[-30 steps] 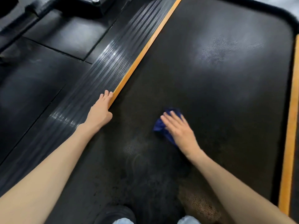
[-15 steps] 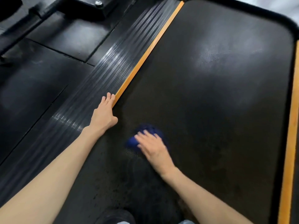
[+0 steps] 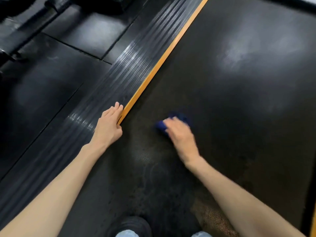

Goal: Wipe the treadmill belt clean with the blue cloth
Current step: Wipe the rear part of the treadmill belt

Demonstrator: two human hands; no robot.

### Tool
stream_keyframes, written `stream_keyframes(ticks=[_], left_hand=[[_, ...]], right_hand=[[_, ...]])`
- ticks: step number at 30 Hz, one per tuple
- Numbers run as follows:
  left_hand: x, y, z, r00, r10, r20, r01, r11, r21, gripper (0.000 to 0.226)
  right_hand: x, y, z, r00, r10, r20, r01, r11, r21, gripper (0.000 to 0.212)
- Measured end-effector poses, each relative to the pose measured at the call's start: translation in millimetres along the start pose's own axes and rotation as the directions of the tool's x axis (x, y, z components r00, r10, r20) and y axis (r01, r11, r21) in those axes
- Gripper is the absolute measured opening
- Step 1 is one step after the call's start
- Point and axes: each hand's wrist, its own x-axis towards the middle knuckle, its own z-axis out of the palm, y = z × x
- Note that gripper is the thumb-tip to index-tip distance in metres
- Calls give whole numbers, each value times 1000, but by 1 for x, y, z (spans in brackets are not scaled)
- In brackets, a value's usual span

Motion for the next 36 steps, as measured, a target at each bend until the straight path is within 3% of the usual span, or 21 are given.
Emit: stream_keyframes(ticks=[3,6,8,10,12,14,16,18,19,21,24,26,28,30,33,35,36], left_hand=[[4,1,-2,1000,-23,-9,23,999,-37,73],[3,-1,-1,1000,-30,6,30,998,-46,73],[2,-2,-4,999,-24,27,26,997,-72,74],[1,-2,-9,999,-19,51,24,994,-104,73],[-1,-1,-12,997,-24,69,32,992,-122,72],[-3,2,-12,997,-25,67,33,992,-124,73],[-2,3,-12,997,-28,72,38,990,-138,73],[-2,2,-15,996,-32,84,45,988,-149,72],[-2,2,-15,995,-32,91,46,987,-153,72],[-3,2,-14,996,-43,77,55,984,-167,72],[-3,2,-9,998,-49,37,55,985,-166,72],[-4,4,-5,998,-51,22,54,989,-137,72],[-4,6,-5,999,-50,2,50,990,-129,73],[-5,9,-7,997,-72,-4,71,991,-116,73],[-4,12,-13,995,-92,28,95,988,-121,73],[-2,13,-16,993,-99,57,104,989,-108,73],[-2,13,-17,993,-103,65,110,989,-103,73]], right_hand=[[-33,-64,31,921,-327,213,299,942,154,32],[-30,-53,37,730,-588,348,505,807,306,35],[-4,-21,30,611,-690,387,625,721,300,38],[28,13,23,648,-662,377,635,742,213,41],[61,45,17,772,-535,343,542,836,83,41],[93,69,9,901,-348,259,369,929,-34,38],[120,72,5,985,-74,153,84,995,-56,34],[130,42,7,991,121,52,-120,993,-12,29],[124,18,13,997,82,7,-82,996,26,24],[91,-36,31,990,-135,51,129,985,113,22],[30,-80,47,838,-436,329,369,896,248,33],[33,-57,51,696,-588,413,509,809,293,37],[69,-19,48,695,-601,394,556,797,234,37],[115,16,40,802,-496,334,494,864,98,40],[161,46,19,970,-110,219,119,993,-29,45],[174,53,12,982,141,126,-139,990,-21,37],[175,48,10,976,196,92,-199,980,20,35]])
